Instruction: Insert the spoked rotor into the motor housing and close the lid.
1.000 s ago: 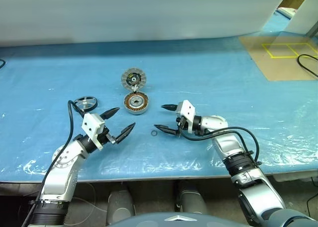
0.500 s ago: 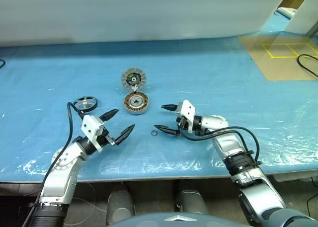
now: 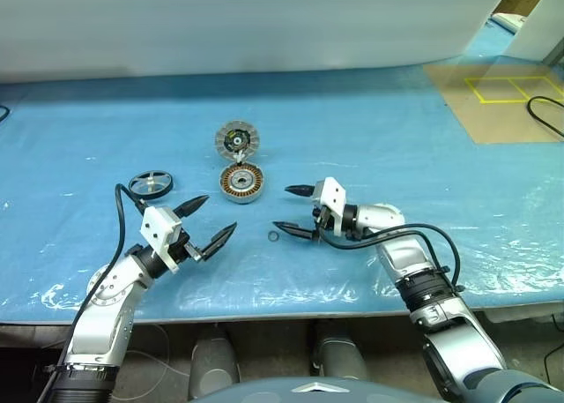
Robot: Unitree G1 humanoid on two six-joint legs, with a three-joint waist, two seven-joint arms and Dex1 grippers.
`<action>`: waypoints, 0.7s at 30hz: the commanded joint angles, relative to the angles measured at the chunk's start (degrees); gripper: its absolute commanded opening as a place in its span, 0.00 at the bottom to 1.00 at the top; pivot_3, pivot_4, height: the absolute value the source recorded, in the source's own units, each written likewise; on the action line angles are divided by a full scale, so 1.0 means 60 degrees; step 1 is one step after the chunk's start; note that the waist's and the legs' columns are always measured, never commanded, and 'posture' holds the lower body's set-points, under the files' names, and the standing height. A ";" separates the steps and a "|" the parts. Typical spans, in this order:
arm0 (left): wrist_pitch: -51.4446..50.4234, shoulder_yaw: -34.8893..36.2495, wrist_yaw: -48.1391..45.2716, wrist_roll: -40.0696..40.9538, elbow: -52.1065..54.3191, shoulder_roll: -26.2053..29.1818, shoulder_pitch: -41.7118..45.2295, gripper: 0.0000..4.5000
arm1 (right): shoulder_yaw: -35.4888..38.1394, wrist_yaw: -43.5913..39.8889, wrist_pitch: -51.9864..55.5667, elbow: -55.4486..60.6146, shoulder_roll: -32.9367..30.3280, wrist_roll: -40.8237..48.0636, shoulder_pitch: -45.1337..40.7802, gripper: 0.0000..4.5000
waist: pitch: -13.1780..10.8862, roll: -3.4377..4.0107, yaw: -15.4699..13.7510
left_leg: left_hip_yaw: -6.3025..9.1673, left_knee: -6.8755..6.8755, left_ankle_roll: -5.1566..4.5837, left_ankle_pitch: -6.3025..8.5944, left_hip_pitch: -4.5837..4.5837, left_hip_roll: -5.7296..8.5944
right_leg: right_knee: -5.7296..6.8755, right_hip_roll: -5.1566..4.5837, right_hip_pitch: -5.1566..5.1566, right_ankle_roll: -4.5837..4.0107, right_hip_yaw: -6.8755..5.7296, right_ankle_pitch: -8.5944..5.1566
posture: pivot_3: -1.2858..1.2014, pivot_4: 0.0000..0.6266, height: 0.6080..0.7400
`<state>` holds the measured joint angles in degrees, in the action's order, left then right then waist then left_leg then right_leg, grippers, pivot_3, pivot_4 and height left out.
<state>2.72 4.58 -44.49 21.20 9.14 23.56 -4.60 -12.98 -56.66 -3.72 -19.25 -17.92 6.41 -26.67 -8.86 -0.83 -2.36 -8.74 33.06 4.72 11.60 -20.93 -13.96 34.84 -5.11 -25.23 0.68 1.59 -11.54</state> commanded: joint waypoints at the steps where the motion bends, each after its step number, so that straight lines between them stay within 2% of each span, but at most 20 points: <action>1: 0.0224 0.0197 0.0004 0.0068 0.0390 0.0109 -0.0122 1.00 | 0.0147 -0.0052 0.0142 0.0528 0.0079 0.0298 -0.0401 0.99 | 0.0000 0.0000 0.0009 | 0.0000 0.0000 0.0000 0.0000 0.0000 0.0000 | 0.0000 0.0000 0.0000 0.0000 0.0000 0.0000 | 0.52 0.24 1.00; 6: 0.0245 0.0259 0.0085 0.0061 0.0521 0.0107 -0.0346 1.00 | -0.0031 -0.0038 0.0851 0.0887 0.0415 0.0323 -0.1384 0.99 | 0.0000 0.0000 0.0037 | 0.0000 0.0000 0.0000 0.0000 0.0001 -0.0003 | 0.0003 0.0002 -0.0003 0.0000 0.0001 0.0000 | 0.52 0.24 1.00; 11: 0.0280 0.0340 0.0246 0.0030 0.0626 0.0076 -0.0527 1.00 | -0.1044 -0.0036 0.1903 0.0295 0.0560 -0.0873 -0.3068 0.99 | 0.0000 0.0000 0.0022 | 0.0000 0.0000 0.0004 -0.0002 0.0001 -0.0003 | 0.0005 0.0003 -0.0003 0.0000 -0.0002 0.0000 | 0.52 0.24 1.00; 14: 0.0366 0.0424 0.0385 0.0019 0.0702 0.0030 -0.0704 1.00 | -0.1990 -0.0551 0.2557 -0.0722 0.0794 -0.1686 -0.4435 0.99 | 0.0000 0.0000 0.0031 | 0.0000 -0.0001 0.0022 -0.0011 -0.0003 -0.0003 | 0.0001 0.0002 -0.0004 0.0000 -0.0003 0.0000 | 0.52 0.24 1.00; 17: 0.0424 0.0444 0.0510 -0.0015 0.0770 -0.0030 -0.0816 1.00 | -0.2395 -0.1059 0.2891 -0.1839 0.1128 -0.1962 -0.5497 0.99 | -0.0001 0.0001 0.0030 | 0.0001 -0.0002 0.0021 -0.0010 -0.0009 -0.0005 | 0.0000 0.0002 -0.0009 0.0000 -0.0008 0.0000 | 0.52 0.24 1.00; 21: 0.0545 0.0461 0.0726 -0.0076 0.0908 -0.0134 -0.1037 1.00 | -0.2927 -0.1383 0.2540 -0.3858 0.1714 -0.2660 -0.6885 0.99 | -0.0003 0.0004 0.0031 | -0.0001 -0.0005 0.0019 -0.0008 -0.0016 -0.0007 | 0.0000 0.0002 -0.0016 -0.0002 -0.0010 -0.0001 | 0.52 0.24 1.00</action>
<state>4.49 6.62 -40.82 20.94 11.93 23.06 -10.22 -29.75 -63.97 12.84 -39.26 -8.51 -7.87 -64.75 -8.88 -0.80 -2.17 -8.75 33.03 4.83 11.56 -21.03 -14.00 34.85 -5.10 -25.33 0.67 1.53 -11.54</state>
